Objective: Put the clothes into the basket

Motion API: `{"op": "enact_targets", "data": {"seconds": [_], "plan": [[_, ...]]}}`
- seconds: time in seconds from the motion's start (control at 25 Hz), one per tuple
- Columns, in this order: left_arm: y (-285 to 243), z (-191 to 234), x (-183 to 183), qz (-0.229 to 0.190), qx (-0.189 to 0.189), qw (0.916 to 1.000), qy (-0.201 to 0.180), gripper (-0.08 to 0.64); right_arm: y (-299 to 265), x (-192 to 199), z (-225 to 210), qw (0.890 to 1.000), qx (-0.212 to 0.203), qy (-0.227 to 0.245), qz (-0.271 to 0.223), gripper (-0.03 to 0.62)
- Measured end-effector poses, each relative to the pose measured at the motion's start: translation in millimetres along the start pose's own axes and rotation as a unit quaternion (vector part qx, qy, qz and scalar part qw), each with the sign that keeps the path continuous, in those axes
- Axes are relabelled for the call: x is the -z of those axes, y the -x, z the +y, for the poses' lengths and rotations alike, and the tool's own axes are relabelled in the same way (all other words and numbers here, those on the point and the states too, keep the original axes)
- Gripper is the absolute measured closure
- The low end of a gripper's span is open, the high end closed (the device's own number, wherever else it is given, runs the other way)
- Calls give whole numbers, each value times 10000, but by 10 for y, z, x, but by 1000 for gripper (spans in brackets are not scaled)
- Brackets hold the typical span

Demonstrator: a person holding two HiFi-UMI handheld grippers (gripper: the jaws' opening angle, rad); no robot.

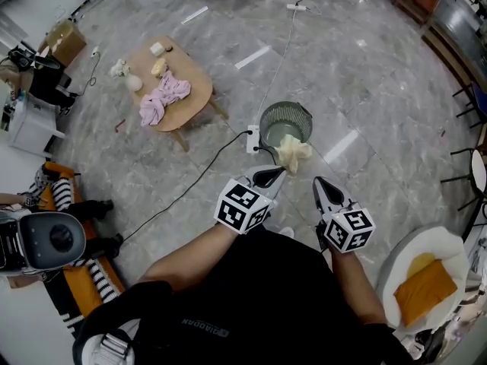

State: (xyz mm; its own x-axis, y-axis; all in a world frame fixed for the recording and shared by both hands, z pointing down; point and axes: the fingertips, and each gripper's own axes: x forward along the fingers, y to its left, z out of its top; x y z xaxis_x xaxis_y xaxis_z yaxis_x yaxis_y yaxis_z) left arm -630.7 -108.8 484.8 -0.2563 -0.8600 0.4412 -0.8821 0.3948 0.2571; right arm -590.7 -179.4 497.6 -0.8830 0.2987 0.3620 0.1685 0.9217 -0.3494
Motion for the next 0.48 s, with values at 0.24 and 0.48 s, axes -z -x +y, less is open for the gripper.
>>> {"op": "enact_targets", "data": {"seconds": [0.24, 0.48], "plan": [[-56, -87, -66, -39, 22, 9999, -90, 560, 55, -23, -77, 10000, 19, 6, -81, 578], [-64, -112, -91, -35, 6, 9999, -109, 560, 72, -45, -91, 9999, 2, -14, -100, 578]]}}
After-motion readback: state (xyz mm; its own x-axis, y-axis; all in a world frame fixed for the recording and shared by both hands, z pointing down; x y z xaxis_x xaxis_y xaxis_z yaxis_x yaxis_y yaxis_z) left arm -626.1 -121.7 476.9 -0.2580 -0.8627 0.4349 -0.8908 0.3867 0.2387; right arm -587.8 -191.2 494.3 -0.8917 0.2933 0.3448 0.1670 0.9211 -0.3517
